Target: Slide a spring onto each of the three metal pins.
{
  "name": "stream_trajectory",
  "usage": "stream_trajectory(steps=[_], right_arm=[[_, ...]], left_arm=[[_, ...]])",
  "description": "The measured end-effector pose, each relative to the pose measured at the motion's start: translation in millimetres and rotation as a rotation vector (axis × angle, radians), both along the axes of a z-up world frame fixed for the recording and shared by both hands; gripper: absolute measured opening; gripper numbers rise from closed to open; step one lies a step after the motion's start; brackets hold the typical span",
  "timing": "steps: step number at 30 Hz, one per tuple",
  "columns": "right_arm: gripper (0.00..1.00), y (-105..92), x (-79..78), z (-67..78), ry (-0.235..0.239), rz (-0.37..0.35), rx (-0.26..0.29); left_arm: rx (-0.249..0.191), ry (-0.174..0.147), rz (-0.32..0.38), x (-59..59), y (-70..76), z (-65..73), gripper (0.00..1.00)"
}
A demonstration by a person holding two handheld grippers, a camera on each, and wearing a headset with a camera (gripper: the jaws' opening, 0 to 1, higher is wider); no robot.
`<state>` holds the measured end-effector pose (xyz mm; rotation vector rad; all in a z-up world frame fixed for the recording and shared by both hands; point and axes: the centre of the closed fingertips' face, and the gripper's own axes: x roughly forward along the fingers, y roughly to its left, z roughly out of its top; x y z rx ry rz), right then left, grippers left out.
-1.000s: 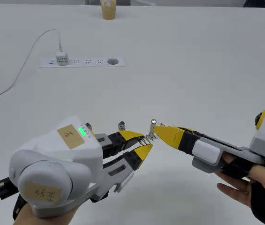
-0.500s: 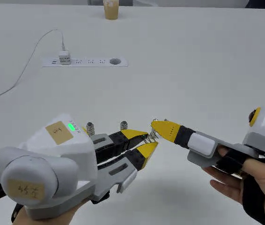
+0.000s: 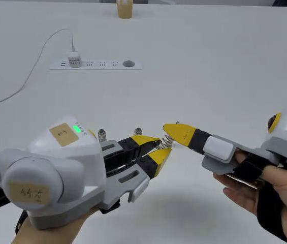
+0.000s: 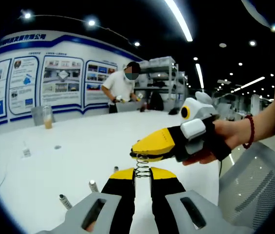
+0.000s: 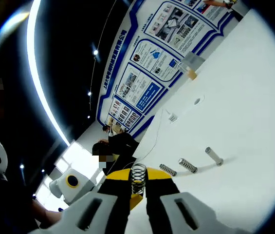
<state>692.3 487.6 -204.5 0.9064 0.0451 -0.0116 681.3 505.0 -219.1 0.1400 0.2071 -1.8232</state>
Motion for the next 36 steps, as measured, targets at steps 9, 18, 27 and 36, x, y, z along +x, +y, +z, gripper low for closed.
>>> stream_trajectory(steps=[9, 18, 27, 36], right_arm=[[0.11, -0.8, 1.9, -2.8, 0.028, -0.002, -0.083], [0.12, -10.7, 2.1, -2.1, 0.068, -0.019, -0.24], [0.12, -24.4, 4.5, 2.0, 0.084, -0.036, -0.355], [0.12, -40.4, 9.4, 3.7, 0.101, -0.055, -0.454]], left_arm=[[0.049, -0.007, 0.01, 4.2, 3.4, -10.4, 0.15], [0.107, -0.071, 0.052, 17.1, 11.4, -23.8, 0.27], [0.146, -0.092, 0.107, 31.4, 19.3, -32.5, 0.35], [0.178, -0.094, 0.172, 50.2, 27.5, -39.9, 0.42]])
